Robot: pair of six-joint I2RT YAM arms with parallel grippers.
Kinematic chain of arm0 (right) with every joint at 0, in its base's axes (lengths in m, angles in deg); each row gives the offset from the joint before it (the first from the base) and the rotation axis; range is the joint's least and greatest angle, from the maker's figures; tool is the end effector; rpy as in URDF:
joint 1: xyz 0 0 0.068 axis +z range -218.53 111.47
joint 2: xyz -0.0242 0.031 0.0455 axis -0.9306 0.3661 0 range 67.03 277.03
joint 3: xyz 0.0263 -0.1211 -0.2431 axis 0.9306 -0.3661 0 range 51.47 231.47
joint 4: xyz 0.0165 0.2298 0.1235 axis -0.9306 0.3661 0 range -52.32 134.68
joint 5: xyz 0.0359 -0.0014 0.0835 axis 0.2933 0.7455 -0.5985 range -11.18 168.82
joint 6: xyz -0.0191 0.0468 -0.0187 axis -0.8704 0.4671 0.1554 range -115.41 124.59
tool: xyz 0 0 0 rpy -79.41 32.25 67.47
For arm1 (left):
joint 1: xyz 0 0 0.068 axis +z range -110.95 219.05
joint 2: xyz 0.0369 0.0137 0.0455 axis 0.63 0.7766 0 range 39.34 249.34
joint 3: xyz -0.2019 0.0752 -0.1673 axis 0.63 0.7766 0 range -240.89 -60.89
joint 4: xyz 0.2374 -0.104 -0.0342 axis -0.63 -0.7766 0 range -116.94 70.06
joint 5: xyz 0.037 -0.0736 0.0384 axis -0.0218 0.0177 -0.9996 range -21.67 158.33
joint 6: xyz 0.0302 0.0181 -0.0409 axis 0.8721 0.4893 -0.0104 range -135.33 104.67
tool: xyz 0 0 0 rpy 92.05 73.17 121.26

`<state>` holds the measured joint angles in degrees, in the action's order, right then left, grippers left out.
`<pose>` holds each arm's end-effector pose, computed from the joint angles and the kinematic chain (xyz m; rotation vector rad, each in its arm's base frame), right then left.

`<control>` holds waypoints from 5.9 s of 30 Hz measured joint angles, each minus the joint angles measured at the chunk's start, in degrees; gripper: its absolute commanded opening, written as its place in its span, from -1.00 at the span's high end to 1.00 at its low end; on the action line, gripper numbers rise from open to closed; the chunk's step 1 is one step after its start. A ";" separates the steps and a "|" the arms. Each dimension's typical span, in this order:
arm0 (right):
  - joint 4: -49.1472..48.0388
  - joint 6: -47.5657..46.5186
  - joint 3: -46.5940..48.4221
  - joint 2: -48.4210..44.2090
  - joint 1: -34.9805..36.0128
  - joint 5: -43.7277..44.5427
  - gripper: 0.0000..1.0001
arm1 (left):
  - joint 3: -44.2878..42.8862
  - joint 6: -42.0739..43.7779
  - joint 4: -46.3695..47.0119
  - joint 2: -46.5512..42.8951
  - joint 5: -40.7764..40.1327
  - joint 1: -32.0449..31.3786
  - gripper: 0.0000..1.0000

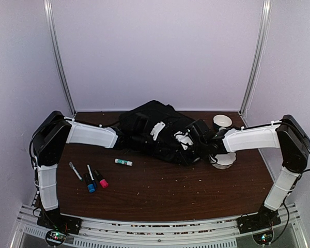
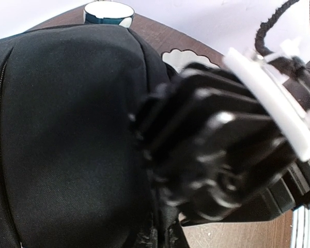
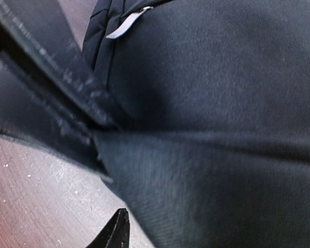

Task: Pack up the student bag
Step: Grab the largest pocket of the student bag, then zip the student bag into the largest pocket of the bag.

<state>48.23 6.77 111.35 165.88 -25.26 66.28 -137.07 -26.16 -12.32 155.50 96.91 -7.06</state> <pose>0.2565 0.2519 0.1843 -0.9736 2.3089 0.6101 0.3008 -0.3372 0.1826 0.9801 2.0445 -1.0915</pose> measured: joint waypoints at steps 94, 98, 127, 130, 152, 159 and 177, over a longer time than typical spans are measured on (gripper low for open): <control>10.47 -7.54 -1.38 -1.51 -14.01 -14.69 1.00 | -5.81 37.42 -5.05 4.57 -26.32 -9.62 0.49; 10.91 -6.84 -0.98 -1.03 -14.14 -14.64 1.00 | -6.10 37.44 -6.05 4.61 -26.49 -10.03 0.97; 14.08 -10.54 1.77 -1.66 -24.59 -13.46 1.00 | 5.90 36.37 -16.41 -10.36 -33.35 -7.89 0.64; 14.12 -10.82 1.86 -1.42 -24.48 -14.99 1.00 | 6.45 34.64 -19.12 -11.06 -34.97 -7.37 0.20; 14.91 -14.38 1.38 -2.21 -21.38 -20.68 1.00 | -7.72 20.20 -20.63 -2.97 -20.55 -6.82 -0.22; 14.75 -14.21 1.36 -2.21 -21.40 -21.09 1.00 | -18.36 19.28 -24.59 5.53 -21.05 -8.92 -0.95; 14.56 -13.75 1.33 -2.21 -21.40 -21.51 1.00 | -19.63 19.02 -27.45 7.76 -28.79 -10.36 1.00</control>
<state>62.78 -6.98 112.68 163.67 -46.66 44.77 -156.70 -7.14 -39.78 163.26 68.13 -17.42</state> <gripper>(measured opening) 0.006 0.022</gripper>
